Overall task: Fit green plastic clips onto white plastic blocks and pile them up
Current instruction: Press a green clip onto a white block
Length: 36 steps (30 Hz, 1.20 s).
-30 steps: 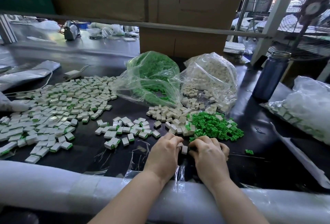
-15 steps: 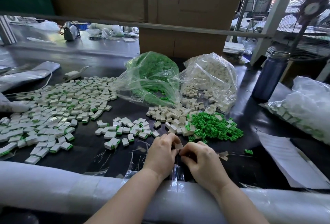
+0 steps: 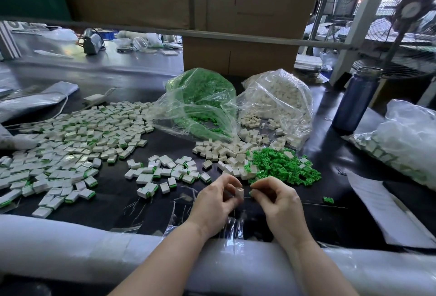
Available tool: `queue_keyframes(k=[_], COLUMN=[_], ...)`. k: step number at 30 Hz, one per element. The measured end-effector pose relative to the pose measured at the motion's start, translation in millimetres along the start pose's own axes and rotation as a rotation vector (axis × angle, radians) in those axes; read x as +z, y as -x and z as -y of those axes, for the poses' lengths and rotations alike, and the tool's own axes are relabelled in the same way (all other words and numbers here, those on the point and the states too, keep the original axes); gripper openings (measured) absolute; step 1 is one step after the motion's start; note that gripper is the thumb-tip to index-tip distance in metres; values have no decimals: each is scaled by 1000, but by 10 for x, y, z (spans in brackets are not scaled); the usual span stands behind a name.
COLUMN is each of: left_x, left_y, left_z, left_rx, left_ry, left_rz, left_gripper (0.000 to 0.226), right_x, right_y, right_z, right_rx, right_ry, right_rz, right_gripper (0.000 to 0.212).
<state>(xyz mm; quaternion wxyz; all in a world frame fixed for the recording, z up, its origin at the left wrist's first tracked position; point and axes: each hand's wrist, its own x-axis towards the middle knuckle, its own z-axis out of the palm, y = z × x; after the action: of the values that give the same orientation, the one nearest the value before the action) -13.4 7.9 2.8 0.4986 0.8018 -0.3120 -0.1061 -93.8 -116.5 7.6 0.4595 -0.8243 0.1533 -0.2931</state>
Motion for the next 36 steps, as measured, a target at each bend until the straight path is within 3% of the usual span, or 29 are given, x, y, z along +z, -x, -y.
queue_keyframes(k=[4,15,25,36], left_x=[2,29,18,-12], left_y=[-6,-5,1,10], left_z=[4,45,21,-10], left_rx=[-31,40,-1,-11], left_ry=[72,103,137,173], left_rz=[-18,19,16,9], left_gripper=[7,18,4,4], right_x=[-31,-42,-40,-45], right_y=[-18,-10,-1,6], right_z=[19,33,15,6], right_rx=[74,93,74,120], right_ry=[-162,-234,-195,-181], right_rz=[6,44,50,112], right_gripper=[18,16,21,20])
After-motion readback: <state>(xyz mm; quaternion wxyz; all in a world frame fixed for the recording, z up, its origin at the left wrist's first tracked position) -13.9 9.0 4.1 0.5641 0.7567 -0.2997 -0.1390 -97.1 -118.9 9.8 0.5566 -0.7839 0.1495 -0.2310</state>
